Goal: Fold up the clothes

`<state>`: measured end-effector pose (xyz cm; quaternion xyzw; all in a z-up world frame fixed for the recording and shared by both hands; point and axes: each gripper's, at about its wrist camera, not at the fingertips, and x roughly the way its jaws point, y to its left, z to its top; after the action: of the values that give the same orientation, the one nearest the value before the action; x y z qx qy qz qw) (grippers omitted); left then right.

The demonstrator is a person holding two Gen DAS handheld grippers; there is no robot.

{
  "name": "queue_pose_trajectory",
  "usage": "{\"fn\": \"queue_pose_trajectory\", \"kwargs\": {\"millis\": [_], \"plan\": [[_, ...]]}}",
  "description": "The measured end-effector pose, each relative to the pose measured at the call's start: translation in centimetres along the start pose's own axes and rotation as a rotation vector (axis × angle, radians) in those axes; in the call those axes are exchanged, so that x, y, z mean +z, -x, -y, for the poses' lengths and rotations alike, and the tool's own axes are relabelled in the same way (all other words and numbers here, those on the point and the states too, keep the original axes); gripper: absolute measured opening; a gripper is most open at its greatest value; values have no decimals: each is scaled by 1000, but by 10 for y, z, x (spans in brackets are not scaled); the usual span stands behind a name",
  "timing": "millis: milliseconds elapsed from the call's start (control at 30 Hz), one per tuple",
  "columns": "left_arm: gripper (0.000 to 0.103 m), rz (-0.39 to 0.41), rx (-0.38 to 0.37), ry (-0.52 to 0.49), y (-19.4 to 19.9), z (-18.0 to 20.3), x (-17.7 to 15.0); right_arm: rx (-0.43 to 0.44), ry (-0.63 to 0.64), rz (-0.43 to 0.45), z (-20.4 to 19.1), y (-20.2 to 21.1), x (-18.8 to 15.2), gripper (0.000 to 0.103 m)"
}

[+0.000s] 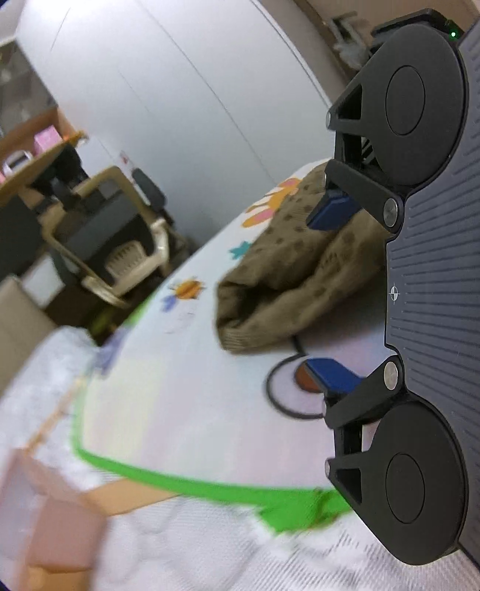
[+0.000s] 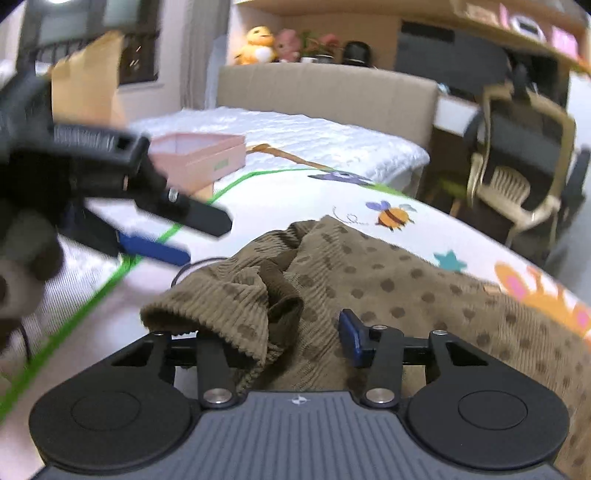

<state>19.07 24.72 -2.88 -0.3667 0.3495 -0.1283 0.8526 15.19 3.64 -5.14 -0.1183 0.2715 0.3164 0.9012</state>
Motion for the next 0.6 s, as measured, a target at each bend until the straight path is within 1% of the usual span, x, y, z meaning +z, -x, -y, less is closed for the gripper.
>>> {"fn": "queue_pose_trajectory", "kwargs": {"millis": [33,67,133,167,200,233,267,300,333,400,467,533,567,600], "plan": [[85,-29,-10,10,-9,-1,1,0,-7,2,2,2,-2,46],[87,-39,-18,14,-18,0,4,1,-11,4,3,4,-4,46],[87,-59,-32,22,-37,3,9,-24,41,11,-4,4,-6,46],[85,-68,-40,25,-47,5,12,-37,69,15,-8,4,-7,49],[82,-70,-42,16,-55,9,16,-50,97,19,-12,4,-9,61],[61,-72,-43,7,-62,12,19,-63,141,25,-18,4,-10,68],[43,-77,-30,-12,-69,18,22,-76,186,31,-25,3,-11,78],[43,-76,-28,-30,-71,23,23,-88,232,38,-32,2,-12,80],[42,-74,-27,-48,-72,29,23,-101,278,44,-39,1,-13,80],[42,-69,-53,-65,-70,36,21,-127,369,57,-53,-1,-16,81],[42,-65,-71,-66,-66,43,20,-143,348,18,-52,-19,-13,81],[41,-64,-80,-73,-64,52,20,-162,312,10,-46,-27,-10,68],[40,-65,-81,-80,-64,57,20,-169,290,13,-42,-29,-9,58],[40,-66,-81,-88,-64,62,20,-160,258,33,-36,-22,-7,52]]}}
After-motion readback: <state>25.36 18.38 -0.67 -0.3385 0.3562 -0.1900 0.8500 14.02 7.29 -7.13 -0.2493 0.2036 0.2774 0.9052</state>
